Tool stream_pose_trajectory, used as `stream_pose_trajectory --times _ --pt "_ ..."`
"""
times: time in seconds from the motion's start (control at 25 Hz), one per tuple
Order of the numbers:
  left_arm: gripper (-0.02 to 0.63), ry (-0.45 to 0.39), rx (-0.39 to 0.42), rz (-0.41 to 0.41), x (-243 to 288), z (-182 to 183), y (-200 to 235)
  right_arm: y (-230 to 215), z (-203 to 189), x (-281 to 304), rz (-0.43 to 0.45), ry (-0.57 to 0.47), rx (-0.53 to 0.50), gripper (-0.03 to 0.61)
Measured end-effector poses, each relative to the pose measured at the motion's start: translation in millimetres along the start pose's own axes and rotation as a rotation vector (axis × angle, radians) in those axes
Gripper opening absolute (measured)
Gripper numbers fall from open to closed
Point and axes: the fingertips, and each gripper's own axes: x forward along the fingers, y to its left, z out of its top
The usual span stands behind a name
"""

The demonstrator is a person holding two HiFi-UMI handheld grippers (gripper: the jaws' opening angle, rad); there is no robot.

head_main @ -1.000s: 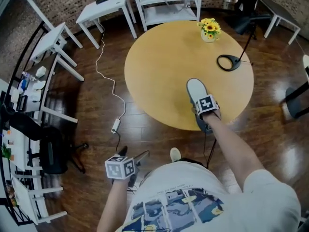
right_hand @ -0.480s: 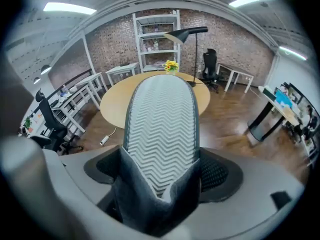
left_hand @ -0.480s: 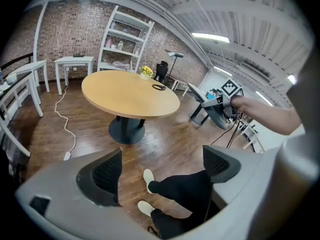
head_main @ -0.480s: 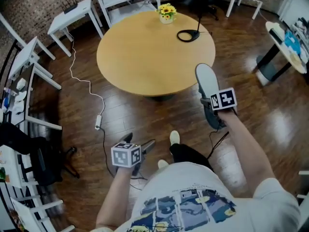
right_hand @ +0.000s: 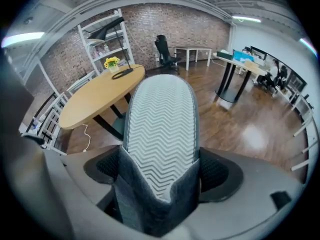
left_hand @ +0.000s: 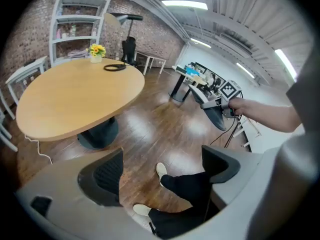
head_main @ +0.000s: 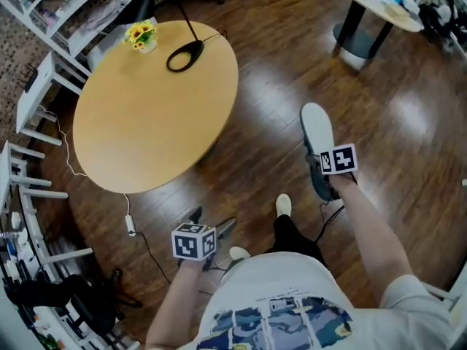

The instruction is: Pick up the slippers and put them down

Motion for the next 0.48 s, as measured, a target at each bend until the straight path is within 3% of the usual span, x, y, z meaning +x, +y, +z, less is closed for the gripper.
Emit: stream_pose_trajectory --times 0.12,0.2,0.32,0.48 --pt "0.494 0.089 0.106 -0.062 119.8 58.7 -47.4 -99.8 -4.6 85.3 -0.021 0.042 0.1 0.459" --pt "0.494 0.16 0.144 -0.094 211.1 72.9 -67.6 -162.0 -21.1 160.3 -0.049 0.06 0.178 0.459" --pt "0.494 0.22 0.157 -0.109 329.6 71.5 -77.3 -238.7 -58.3 282.3 -0.105 0.09 0.291 0.459" --pt "0.494 0.296 0.129 -0.106 464.5 46.3 -63.6 -302.6 -113.3 446.5 -0.111 0.121 0.338 0.459"
